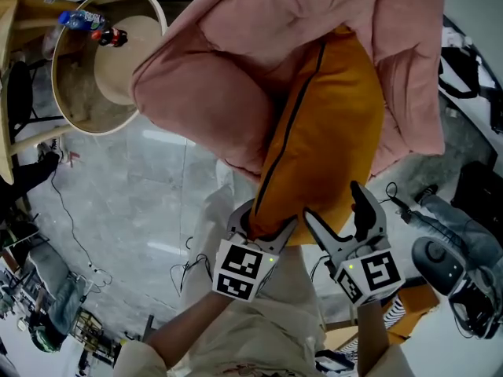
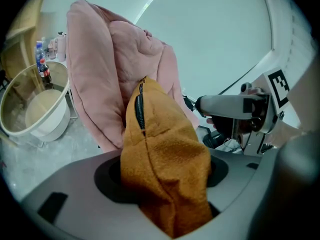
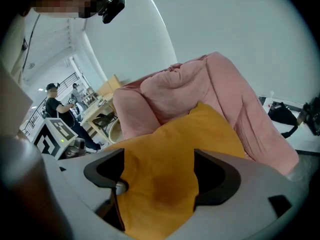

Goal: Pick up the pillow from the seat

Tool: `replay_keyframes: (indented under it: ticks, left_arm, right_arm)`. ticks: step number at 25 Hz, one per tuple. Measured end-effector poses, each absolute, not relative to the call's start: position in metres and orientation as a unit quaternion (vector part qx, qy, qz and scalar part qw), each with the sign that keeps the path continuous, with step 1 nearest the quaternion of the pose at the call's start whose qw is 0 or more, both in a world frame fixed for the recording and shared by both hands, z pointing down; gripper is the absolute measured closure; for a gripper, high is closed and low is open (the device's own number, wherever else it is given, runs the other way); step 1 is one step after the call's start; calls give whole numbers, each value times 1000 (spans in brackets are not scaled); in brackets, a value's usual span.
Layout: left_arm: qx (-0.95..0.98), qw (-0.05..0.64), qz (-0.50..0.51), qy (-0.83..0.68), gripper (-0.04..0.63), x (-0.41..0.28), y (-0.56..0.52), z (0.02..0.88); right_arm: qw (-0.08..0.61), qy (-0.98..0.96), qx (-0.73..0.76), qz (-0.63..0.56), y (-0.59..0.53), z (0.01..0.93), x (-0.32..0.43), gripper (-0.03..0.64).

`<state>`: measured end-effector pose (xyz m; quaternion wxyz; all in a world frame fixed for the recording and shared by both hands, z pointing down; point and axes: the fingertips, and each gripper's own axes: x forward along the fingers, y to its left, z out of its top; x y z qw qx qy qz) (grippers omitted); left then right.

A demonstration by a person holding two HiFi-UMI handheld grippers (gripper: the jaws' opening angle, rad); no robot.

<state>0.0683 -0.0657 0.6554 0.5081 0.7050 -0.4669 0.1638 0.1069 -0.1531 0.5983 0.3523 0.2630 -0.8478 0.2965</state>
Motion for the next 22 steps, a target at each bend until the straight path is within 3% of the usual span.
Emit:
replay_keyframes:
  ticks: [5, 22]
  left_arm:
    - [708, 494, 174, -473, 334, 70, -70, 653]
    - [697, 480, 217, -487, 337, 73, -75, 658]
  right_arm:
    - [365, -846, 242, 304, -156, 616, 107, 141]
    - [367, -820, 234, 373, -178, 670, 105, 101]
